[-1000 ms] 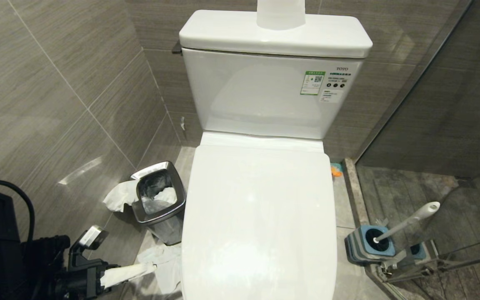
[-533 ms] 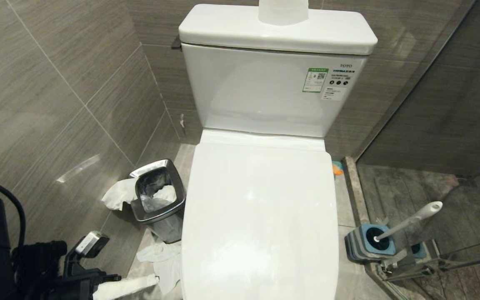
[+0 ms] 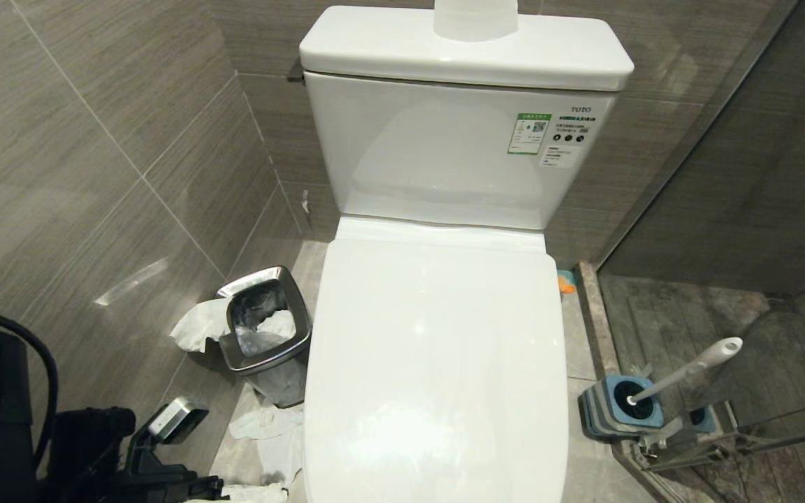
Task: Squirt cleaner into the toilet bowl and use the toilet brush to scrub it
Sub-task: Use the left hand to lift the toilet lid slightly
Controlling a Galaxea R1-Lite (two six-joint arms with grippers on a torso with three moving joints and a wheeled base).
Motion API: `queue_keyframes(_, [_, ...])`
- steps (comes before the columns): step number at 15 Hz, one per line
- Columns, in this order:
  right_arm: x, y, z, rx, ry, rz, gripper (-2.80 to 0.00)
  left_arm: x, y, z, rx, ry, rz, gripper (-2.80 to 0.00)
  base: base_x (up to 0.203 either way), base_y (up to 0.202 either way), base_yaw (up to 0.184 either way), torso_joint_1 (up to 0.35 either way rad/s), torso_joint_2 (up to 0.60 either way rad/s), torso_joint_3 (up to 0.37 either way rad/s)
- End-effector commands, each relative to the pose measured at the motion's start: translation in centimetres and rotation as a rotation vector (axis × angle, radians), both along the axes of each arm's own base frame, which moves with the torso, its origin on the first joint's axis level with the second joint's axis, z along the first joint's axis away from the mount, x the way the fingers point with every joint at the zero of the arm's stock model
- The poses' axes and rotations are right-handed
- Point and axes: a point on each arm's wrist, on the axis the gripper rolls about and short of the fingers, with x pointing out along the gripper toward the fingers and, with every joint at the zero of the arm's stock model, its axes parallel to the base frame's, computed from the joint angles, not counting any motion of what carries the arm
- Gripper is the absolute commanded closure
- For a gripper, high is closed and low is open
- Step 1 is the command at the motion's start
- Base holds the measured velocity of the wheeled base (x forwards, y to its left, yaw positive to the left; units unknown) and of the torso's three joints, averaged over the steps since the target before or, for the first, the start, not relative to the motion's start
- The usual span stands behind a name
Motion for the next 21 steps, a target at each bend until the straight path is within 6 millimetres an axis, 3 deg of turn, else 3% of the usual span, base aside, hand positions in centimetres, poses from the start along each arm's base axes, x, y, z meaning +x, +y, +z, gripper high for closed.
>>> queue_keyframes(1, [0.0, 0.0, 0.0, 0.0, 0.0, 0.0, 0.0, 0.0, -0.5, 0.1, -0.006, -0.007, -0.032, -2.8, 0.0, 0.0, 0.0, 0.0, 0.0, 0.0])
queue_keyframes(21, [0.0, 0.0, 0.0, 0.0, 0.0, 0.0, 0.0, -0.2, -2.7, 0.1, 0.135, -0.026, 0.01, -2.8, 0.0, 0.0, 0.0, 0.0, 0.0, 0.0])
